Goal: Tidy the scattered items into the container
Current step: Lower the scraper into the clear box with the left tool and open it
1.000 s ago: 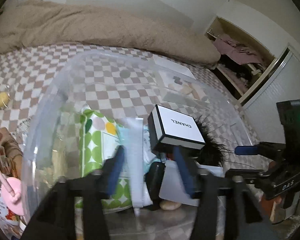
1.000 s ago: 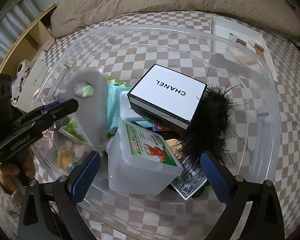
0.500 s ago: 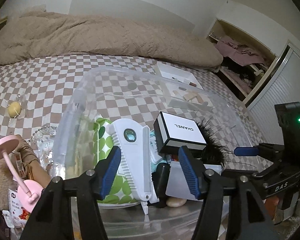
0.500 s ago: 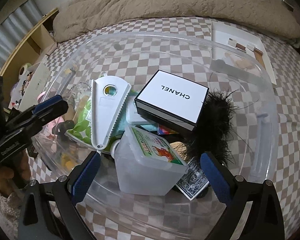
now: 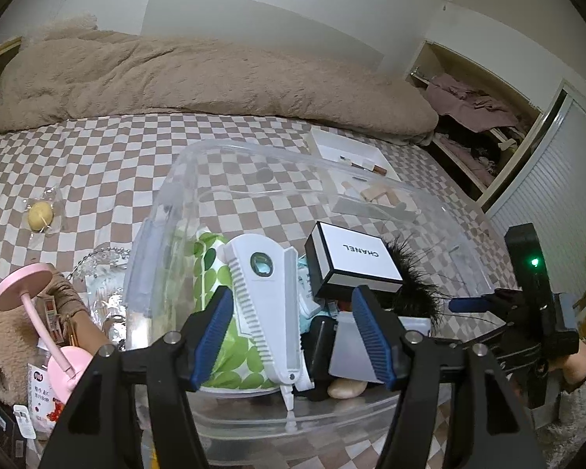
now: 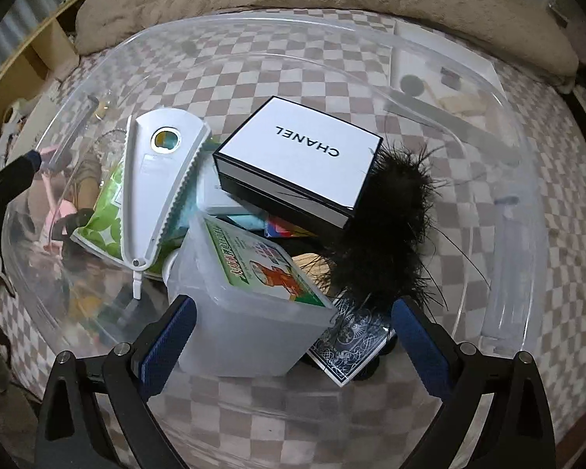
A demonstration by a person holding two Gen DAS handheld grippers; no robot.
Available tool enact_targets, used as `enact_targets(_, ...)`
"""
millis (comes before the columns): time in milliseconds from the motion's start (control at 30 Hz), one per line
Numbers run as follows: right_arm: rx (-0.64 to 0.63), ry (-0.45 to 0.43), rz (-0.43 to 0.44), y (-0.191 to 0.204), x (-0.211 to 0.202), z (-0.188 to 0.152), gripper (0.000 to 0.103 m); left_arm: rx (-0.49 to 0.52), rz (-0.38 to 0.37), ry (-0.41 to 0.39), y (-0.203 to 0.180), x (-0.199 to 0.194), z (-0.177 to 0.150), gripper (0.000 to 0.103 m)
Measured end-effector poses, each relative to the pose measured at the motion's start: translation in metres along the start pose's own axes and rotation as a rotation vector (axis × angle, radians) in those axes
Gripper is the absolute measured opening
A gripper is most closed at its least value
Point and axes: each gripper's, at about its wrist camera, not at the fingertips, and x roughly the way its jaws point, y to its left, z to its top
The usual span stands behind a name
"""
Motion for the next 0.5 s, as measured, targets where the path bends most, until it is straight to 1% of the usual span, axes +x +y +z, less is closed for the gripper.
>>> enact_targets(133,0.013,-0.018,-0.017,-0.004,-0.005,-0.004,0.100,-0.001,0.012,-0.003,0.001,-0.004,-0.002,0.071)
enact_targets(233,0.040,-0.058,0.017,-0.005,-0.016,-0.006,0.100,0.004,0.022,-0.007,0.000,-0.007,-0.003,0.074)
enact_targets(333,0.068,-0.114,0.042,-0.004,-0.028,-0.008,0.100,0.008,0.029,-0.013,-0.001,-0.011,-0.004,0.082)
enact_targets(400,0.085,-0.153,0.059,-0.003,-0.037,-0.010,0.100,0.011,0.033,-0.018,-0.002,-0.014,-0.005,0.094)
enact_targets(433,0.092,-0.172,0.066,-0.002,-0.041,-0.012,0.100,0.012,0.036,-0.022,-0.002,-0.015,-0.005,0.097)
enact_targets(467,0.098,-0.193,0.067,-0.001,-0.045,-0.013,0.100,0.014,0.041,-0.026,-0.003,-0.017,-0.005,0.102)
enact_targets(500,0.100,-0.213,0.061,0.001,-0.049,-0.014,0.100,0.017,0.046,-0.031,-0.004,-0.019,-0.005,0.103)
